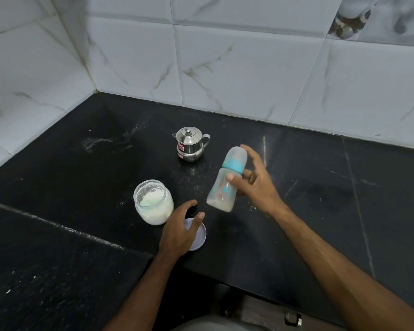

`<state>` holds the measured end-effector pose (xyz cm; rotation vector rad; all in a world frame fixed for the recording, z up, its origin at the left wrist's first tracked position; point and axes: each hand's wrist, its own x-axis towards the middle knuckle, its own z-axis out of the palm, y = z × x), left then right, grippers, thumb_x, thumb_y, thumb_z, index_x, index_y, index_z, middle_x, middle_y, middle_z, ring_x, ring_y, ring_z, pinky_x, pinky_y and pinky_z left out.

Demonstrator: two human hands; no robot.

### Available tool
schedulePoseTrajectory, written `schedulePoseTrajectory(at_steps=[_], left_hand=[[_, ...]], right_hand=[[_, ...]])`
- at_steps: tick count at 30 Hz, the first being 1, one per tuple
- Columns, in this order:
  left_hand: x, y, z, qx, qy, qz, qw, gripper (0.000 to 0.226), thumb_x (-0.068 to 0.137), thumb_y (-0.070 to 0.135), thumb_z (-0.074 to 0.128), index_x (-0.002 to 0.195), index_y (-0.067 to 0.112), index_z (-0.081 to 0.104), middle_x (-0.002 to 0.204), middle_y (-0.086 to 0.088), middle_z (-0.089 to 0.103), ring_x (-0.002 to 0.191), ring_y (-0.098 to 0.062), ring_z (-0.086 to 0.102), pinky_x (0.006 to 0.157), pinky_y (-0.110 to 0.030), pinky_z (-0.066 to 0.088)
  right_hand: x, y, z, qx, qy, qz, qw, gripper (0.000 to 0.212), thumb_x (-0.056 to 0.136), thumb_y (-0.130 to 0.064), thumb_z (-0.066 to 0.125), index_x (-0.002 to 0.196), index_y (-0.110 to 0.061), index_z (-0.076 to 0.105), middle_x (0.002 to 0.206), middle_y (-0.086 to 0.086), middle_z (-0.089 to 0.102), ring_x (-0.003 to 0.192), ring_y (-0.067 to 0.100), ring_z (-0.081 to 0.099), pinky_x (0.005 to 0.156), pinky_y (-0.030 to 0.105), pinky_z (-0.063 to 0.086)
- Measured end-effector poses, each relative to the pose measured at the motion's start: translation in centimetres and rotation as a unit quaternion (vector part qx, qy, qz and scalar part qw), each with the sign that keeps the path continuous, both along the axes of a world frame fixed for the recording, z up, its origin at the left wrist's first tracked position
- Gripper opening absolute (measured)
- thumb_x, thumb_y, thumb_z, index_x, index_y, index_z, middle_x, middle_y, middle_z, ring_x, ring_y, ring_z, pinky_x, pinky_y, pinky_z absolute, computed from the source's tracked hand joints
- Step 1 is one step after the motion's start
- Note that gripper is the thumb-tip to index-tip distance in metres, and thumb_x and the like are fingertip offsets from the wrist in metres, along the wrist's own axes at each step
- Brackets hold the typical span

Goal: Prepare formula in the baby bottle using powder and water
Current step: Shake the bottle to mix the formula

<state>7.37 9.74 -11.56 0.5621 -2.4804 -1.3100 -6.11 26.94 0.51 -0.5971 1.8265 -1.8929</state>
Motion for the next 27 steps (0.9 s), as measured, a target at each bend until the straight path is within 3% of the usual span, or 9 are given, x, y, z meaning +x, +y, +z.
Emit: schedulePoseTrajectory(at_steps=[5, 7, 10, 11, 15, 17, 19, 22, 27], left_hand=[[0.1, 0.1, 0.1, 0.009, 0.003, 0.002, 1.0, 0.067, 0.083, 0.07, 0.045, 0.129, 0.024, 0.057, 0.129, 0.015, 0.059, 0.12, 0.0, 0.052, 0.102, -0.022, 0.039], [0.1, 0.1, 0.0, 0.009, 0.005, 0.001, 1.0, 0.068, 0.082, 0.071, 0.045, 0.129, 0.024, 0.057, 0.129, 0.014, 0.06, 0.12, 0.0, 0.052, 0.101, -0.021, 0.039], [0.1, -0.1, -0.1, 0.004, 0.002, -0.009, 1.0, 0.073, 0.081, 0.075, 0.043, 0.131, 0.024, 0.056, 0.13, 0.014, 0.058, 0.12, -0.001, 0.052, 0.102, -0.024, 0.04], [0.1, -0.2, 0.0, 0.007, 0.001, -0.011, 1.0, 0.073, 0.081, 0.076, 0.043, 0.131, 0.024, 0.055, 0.13, 0.014, 0.058, 0.12, -0.001, 0.052, 0.102, -0.024, 0.04], [0.4, -0.2, 0.2, 0.017, 0.004, -0.018, 1.0, 0.069, 0.081, 0.071, 0.046, 0.131, 0.024, 0.056, 0.13, 0.015, 0.058, 0.121, 0.001, 0.051, 0.102, -0.019, 0.038], [0.4, -0.2, 0.2, 0.017, 0.002, -0.019, 1.0, 0.069, 0.081, 0.07, 0.046, 0.131, 0.024, 0.055, 0.131, 0.015, 0.058, 0.121, 0.001, 0.051, 0.101, -0.016, 0.036], [0.4, -0.4, 0.0, 0.011, 0.005, -0.02, 1.0, 0.065, 0.083, 0.066, 0.049, 0.131, 0.024, 0.055, 0.131, 0.015, 0.058, 0.121, 0.002, 0.05, 0.101, -0.017, 0.037], [0.4, -0.6, -0.3, 0.005, -0.007, -0.031, 0.999, 0.056, 0.086, 0.056, 0.055, 0.134, 0.026, 0.053, 0.133, 0.017, 0.055, 0.122, 0.003, 0.049, 0.1, -0.014, 0.035], [0.4, -0.4, 0.1, 0.014, 0.01, -0.025, 1.0, 0.062, 0.081, 0.064, 0.05, 0.13, 0.027, 0.056, 0.129, 0.02, 0.056, 0.12, 0.01, 0.047, 0.094, 0.0, 0.029]], right_hand=[[-0.9, -0.6, 0.7, -0.167, -0.089, -0.192, 0.963, 0.061, 0.094, -0.015, 0.06, 0.144, -0.024, 0.026, 0.093, -0.008, 0.074, 0.092, 0.021, 0.07, 0.063, 0.035, 0.059], [-0.1, -0.4, 0.4, -0.131, -0.08, -0.14, 0.978, 0.064, 0.091, -0.018, 0.062, 0.144, -0.025, 0.026, 0.098, -0.003, 0.073, 0.092, 0.02, 0.071, 0.064, 0.037, 0.06], [1.4, 0.0, 0.0, 0.03, -0.033, 0.038, 0.998, 0.074, 0.085, -0.016, 0.069, 0.144, -0.031, 0.026, 0.111, 0.012, 0.069, 0.094, 0.022, 0.072, 0.067, 0.033, 0.059], [1.4, 0.1, -0.2, 0.038, -0.03, 0.047, 0.998, 0.074, 0.085, -0.014, 0.069, 0.144, -0.031, 0.026, 0.111, 0.012, 0.069, 0.095, 0.022, 0.072, 0.068, 0.033, 0.059], [0.4, -0.2, -0.1, -0.108, -0.081, -0.142, 0.981, 0.065, 0.089, -0.017, 0.066, 0.143, -0.029, 0.03, 0.098, -0.001, 0.073, 0.095, 0.023, 0.071, 0.072, 0.043, 0.06], [0.4, -0.3, -0.5, -0.136, -0.091, -0.176, 0.971, 0.066, 0.09, -0.018, 0.065, 0.145, -0.028, 0.028, 0.1, -0.003, 0.072, 0.097, 0.023, 0.071, 0.072, 0.043, 0.06], [1.3, -0.2, -0.6, -0.064, -0.061, -0.095, 0.992, 0.069, 0.089, -0.013, 0.066, 0.144, -0.03, 0.027, 0.107, 0.004, 0.069, 0.095, 0.021, 0.071, 0.069, 0.036, 0.059], [2.1, 0.1, -0.8, 0.046, -0.026, 0.066, 0.996, 0.08, 0.083, -0.013, 0.072, 0.145, -0.031, 0.025, 0.115, 0.012, 0.067, 0.1, 0.024, 0.071, 0.079, 0.039, 0.059], [0.0, -0.5, 0.3, -0.135, -0.087, -0.144, 0.976, 0.072, 0.085, -0.017, 0.067, 0.144, -0.03, 0.028, 0.102, -0.001, 0.073, 0.1, 0.024, 0.07, 0.076, 0.046, 0.059]])
